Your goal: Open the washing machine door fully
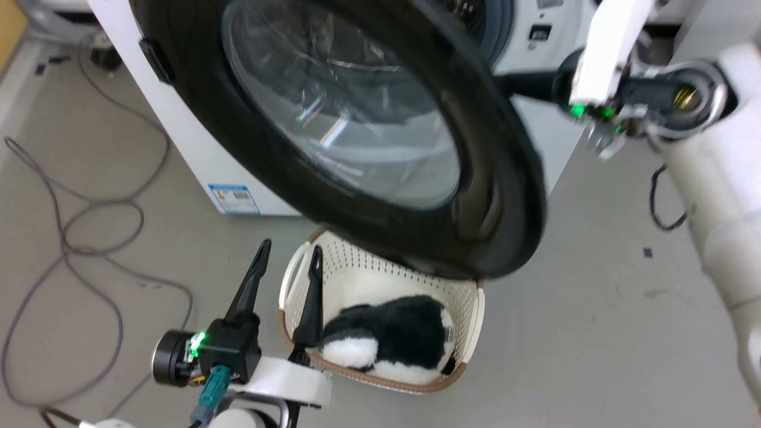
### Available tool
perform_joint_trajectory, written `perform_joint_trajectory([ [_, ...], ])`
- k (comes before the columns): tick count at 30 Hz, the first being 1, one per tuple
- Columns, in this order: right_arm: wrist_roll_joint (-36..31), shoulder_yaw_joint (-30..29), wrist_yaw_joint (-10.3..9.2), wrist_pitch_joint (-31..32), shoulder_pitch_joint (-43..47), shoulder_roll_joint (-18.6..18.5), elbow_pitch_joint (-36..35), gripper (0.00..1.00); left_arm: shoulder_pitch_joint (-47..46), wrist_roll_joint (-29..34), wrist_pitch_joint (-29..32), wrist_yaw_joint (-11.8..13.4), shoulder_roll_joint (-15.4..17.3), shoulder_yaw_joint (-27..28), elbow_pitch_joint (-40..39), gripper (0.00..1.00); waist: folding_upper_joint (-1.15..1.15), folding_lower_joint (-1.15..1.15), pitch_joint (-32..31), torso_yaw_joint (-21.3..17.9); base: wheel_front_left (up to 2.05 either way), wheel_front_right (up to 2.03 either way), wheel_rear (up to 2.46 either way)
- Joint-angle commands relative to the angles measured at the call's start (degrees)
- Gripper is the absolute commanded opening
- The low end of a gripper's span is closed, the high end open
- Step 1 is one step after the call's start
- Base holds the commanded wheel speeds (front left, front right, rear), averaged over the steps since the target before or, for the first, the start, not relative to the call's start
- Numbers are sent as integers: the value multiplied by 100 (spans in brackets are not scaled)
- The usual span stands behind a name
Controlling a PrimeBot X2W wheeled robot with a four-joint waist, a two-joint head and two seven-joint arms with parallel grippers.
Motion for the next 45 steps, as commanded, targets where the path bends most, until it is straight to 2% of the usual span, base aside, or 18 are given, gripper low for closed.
perform_joint_trajectory([
  [1,16,46,37,38,231,32,-156,0,89,26,-29,-43,37,40,23,100,0,0,-168,-24,0,0,0],
  [10,122,98,37,261,1177,156,-1319,0,396,70,-29,-139,34,147,141,100,0,0,-481,-51,0,0,0],
  [21,35,230,37,331,2273,359,-2874,0,533,124,-29,-210,21,163,284,100,0,0,-567,-93,0,0,0],
  [27,-52,213,37,359,2763,413,-3424,0,542,134,-29,-222,12,178,318,100,0,0,-567,-108,0,0,0],
  [31,-128,-102,37,-22,3093,488,-3654,0,524,138,-29,-232,8,202,335,100,0,0,-577,-92,0,0,0],
  [32,-192,-246,37,-243,3192,509,-3710,5,517,136,-29,-231,6,208,334,100,0,0,-568,-84,0,0,0],
  [33,-261,-429,37,-541,3322,546,-3755,100,512,131,-29,-232,4,211,343,100,0,0,-599,-71,0,0,0],
  [35,-382,-801,37,-1123,3587,634,-3854,100,512,121,-29,-219,1,231,335,100,0,0,-596,-61,0,0,0],
  [41,-1297,-1723,37,-2827,4583,732,-4177,100,566,88,-29,-187,-7,323,325,100,0,0,-679,-105,0,0,0],
  [45,-2231,-2210,37,-3714,5331,747,-4397,100,637,85,-29,-204,-5,399,349,100,0,0,-760,-168,0,0,0],
])
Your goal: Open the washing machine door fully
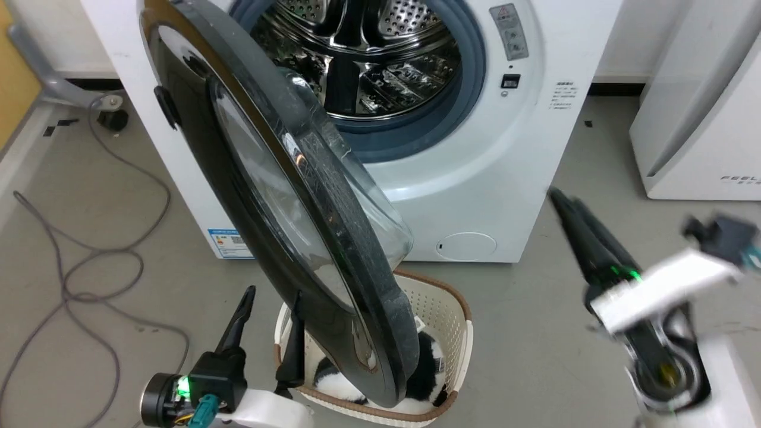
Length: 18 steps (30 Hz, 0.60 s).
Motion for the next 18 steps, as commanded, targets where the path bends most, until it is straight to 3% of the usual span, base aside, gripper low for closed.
perform_joint_trajectory([
  [1,-432,-193,36,-343,363,33,-121,100,98,-12,-29,-11,12,50,16,100,0,1,-59,-41,0,0,0],
  [11,-2768,-1186,36,-1353,1876,200,-664,100,248,-97,-29,-75,7,241,151,100,0,1,-233,-123,0,0,0],
  [18,-4307,-1624,36,-1989,2277,265,-1253,100,273,-112,-29,-61,5,418,166,100,0,1,-316,-120,0,0,0],
])
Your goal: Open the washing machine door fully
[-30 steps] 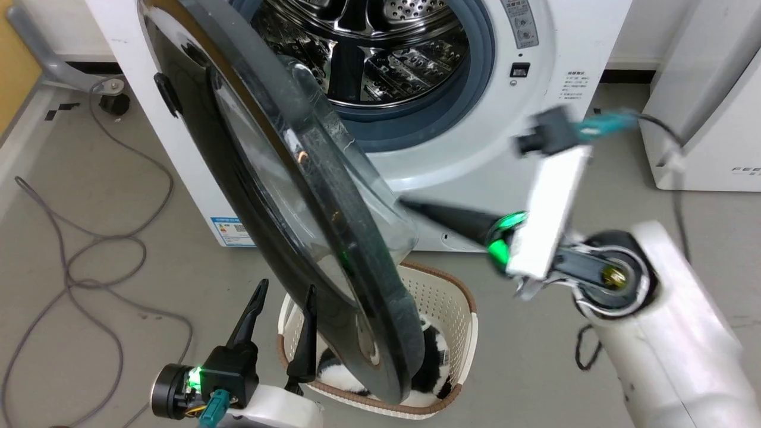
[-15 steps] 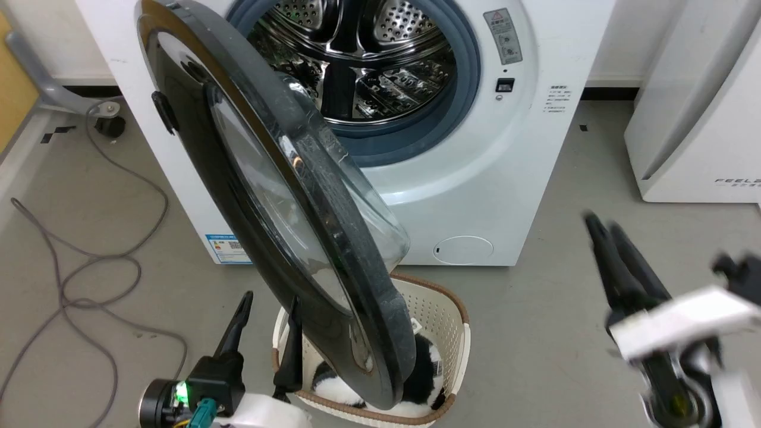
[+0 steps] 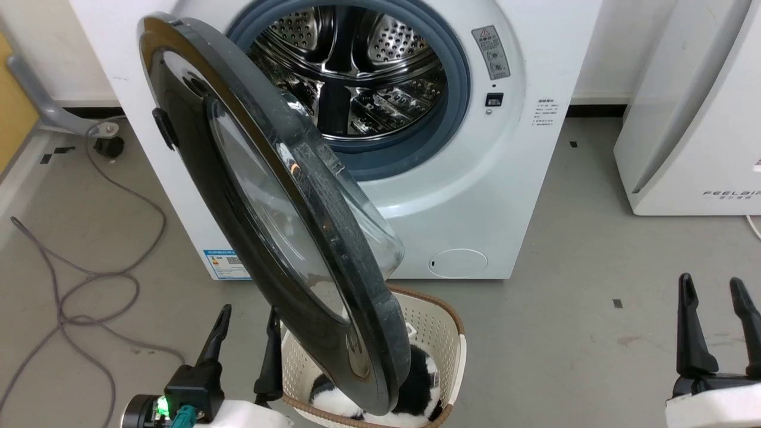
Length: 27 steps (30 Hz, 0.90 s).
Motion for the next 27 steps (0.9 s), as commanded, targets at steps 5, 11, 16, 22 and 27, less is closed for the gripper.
perform_joint_trajectory([
  [5,-637,272,35,-289,319,52,-330,100,123,-1,-28,-27,7,88,30,100,0,1,-79,7,0,0,0],
  [11,-707,681,35,-255,488,53,-319,100,148,12,-28,-59,3,76,76,100,0,1,-86,56,0,0,0],
  [16,-787,990,35,-207,580,54,-197,100,152,30,-28,-74,0,54,116,100,0,1,-68,93,0,0,0],
  [22,-805,1109,35,-205,563,54,-97,100,150,47,-28,-118,-2,22,224,35,0,1,-49,130,0,0,0],
  [27,-789,1116,35,-204,535,54,-84,100,119,1,-28,-195,-4,0,224,0,0,1,-19,143,0,0,0],
])
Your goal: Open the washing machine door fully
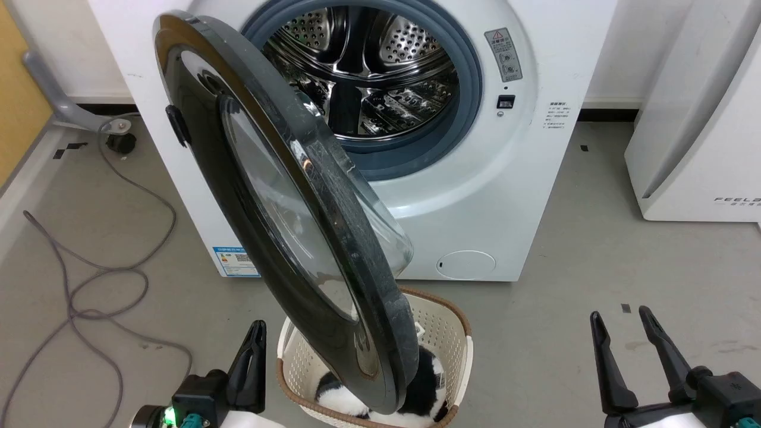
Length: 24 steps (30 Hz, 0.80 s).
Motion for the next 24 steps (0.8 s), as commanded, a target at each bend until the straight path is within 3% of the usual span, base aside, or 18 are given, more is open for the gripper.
perform_joint_trajectory([
  [1,-30,5,30,-5,27,22,15,100,8,1,-28,-13,0,-11,-42,0,0,0,10,0,0,0,0],
  [14,-110,-47,30,6,-34,22,62,100,-231,-113,-20,132,-5,-27,-669,0,0,0,82,13,0,0,0],
  [24,-116,-111,30,-24,-67,22,120,100,-700,-134,524,298,-7,-287,-2598,0,0,0,140,25,0,0,0],
])
